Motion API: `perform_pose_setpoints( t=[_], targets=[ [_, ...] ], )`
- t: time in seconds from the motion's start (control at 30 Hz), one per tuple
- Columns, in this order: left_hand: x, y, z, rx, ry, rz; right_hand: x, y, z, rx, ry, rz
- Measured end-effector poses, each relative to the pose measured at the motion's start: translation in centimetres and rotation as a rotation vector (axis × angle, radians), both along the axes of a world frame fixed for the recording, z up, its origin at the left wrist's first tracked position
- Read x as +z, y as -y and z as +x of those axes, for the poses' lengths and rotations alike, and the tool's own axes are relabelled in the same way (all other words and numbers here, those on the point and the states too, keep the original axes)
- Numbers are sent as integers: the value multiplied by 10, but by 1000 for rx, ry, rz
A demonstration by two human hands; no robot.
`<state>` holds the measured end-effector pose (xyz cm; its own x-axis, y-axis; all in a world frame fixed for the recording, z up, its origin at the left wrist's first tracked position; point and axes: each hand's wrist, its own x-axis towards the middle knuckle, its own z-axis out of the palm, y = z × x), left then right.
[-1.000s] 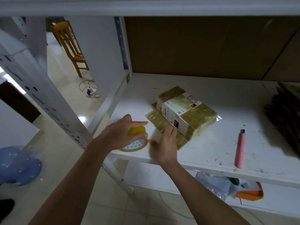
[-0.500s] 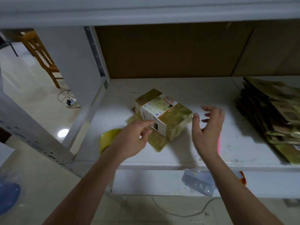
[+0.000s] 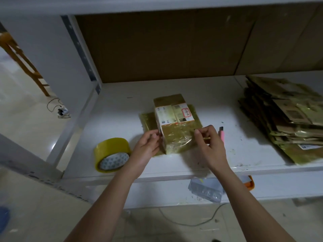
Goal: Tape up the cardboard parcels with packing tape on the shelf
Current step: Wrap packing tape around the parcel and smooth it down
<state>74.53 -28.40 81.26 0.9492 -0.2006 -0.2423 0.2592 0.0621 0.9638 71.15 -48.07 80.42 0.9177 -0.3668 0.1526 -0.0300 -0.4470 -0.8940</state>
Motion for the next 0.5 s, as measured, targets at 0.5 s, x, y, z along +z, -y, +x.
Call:
perform_pose_setpoints(
  t=[0.5],
  targets=[
    [-12,5,3,56,-87,-253,-7,4,0,-2,6,18]
  ],
)
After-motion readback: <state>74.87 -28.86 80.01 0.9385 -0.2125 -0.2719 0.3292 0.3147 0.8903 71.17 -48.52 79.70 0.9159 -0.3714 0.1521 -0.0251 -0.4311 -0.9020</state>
